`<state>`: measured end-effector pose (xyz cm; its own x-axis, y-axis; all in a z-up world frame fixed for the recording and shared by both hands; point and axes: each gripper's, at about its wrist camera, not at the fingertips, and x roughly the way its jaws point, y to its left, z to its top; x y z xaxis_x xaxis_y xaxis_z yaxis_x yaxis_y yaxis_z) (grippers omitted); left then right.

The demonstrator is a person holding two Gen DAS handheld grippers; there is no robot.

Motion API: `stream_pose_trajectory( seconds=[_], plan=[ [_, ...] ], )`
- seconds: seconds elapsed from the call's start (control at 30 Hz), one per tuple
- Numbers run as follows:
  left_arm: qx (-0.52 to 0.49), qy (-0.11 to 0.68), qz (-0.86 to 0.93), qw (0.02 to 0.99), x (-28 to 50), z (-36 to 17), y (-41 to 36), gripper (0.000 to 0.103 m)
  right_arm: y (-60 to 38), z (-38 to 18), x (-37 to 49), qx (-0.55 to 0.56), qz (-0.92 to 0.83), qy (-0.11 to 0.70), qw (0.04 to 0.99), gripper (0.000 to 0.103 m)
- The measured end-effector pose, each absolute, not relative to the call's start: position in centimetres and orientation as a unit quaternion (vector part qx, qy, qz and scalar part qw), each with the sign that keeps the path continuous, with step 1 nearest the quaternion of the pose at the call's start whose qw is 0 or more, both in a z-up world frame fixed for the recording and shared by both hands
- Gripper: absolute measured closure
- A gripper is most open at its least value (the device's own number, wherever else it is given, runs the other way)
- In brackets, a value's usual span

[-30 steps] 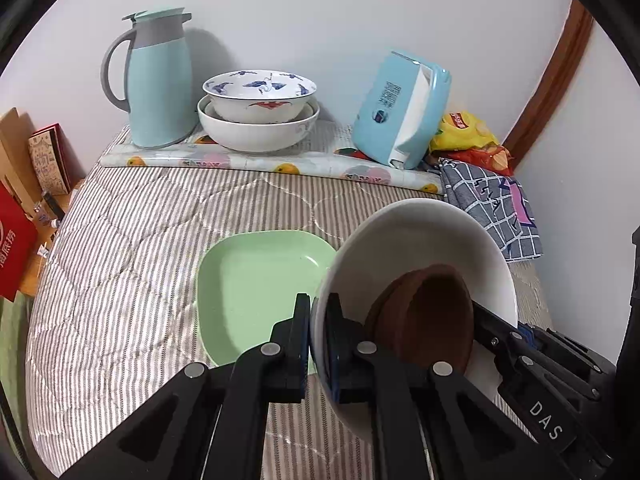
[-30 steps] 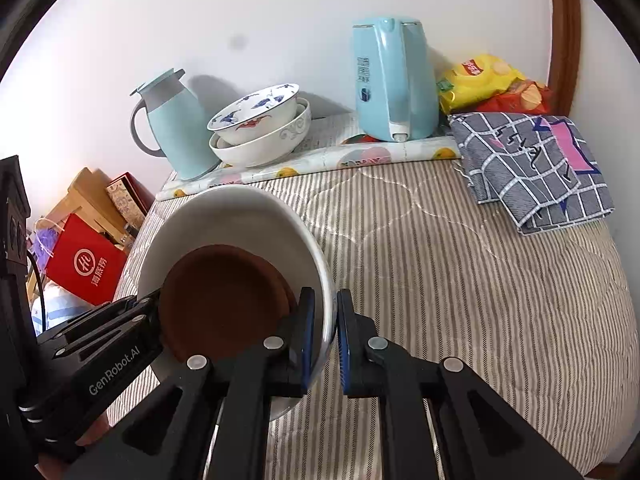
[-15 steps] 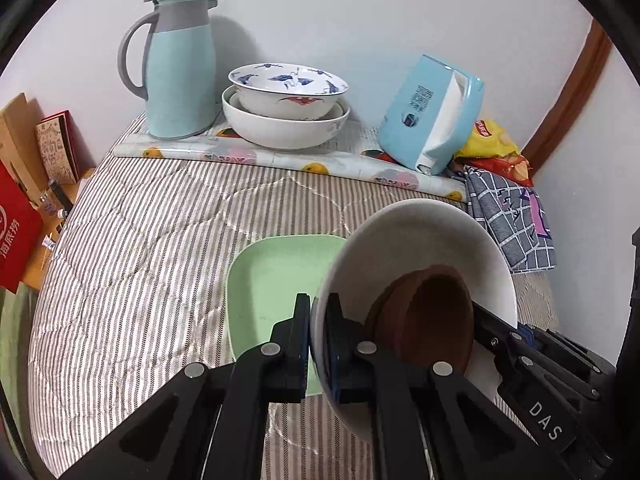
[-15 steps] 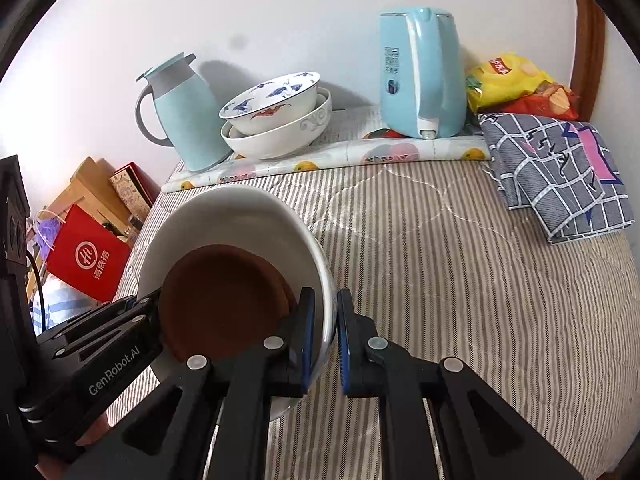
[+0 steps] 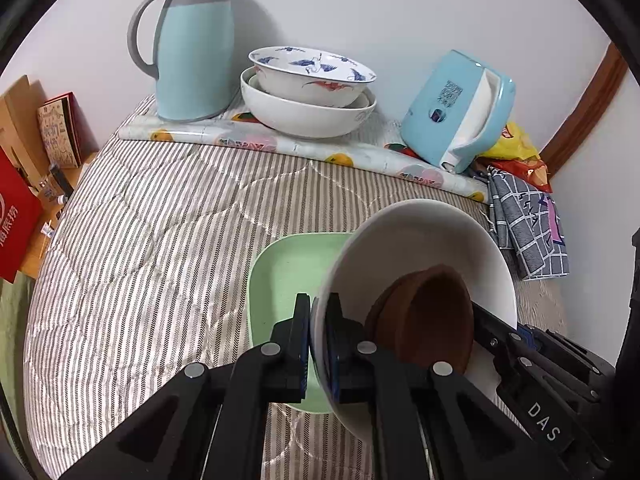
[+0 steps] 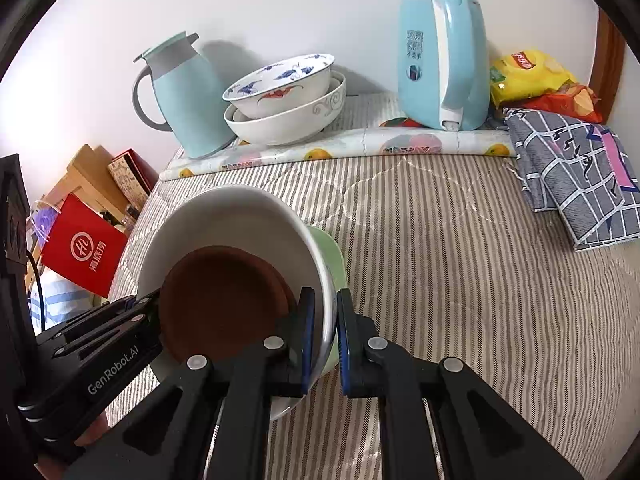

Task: Organize plates and bowls
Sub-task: 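Lower the white bowl onto the green plate and open both grippers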

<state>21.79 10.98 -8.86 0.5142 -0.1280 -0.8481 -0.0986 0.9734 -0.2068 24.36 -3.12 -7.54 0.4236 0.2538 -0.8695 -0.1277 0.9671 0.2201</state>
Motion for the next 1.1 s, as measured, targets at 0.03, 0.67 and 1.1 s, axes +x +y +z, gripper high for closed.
stream_pose_trajectory(
  seconds=[0.03,0.67,1.1],
  plan=[
    [-0.116,0.495,-0.008,0.861,22.0,-9.1,11.1,0.095,-3.0,-7.8,24.5,0.059,0.114,0.527,0.840,0.093],
    [-0.126,0.531,0.008,0.838,23.6,-13.0,12.7,0.095,-1.6,-11.7,26.7,0.065,0.120,0.563,0.815,0.093],
    [-0.130,0.538,0.007,0.833,24.6,-13.9,12.7,0.093,-1.5,-13.2,27.8,0.071,0.121,0.580,0.803,0.092]
  ],
)
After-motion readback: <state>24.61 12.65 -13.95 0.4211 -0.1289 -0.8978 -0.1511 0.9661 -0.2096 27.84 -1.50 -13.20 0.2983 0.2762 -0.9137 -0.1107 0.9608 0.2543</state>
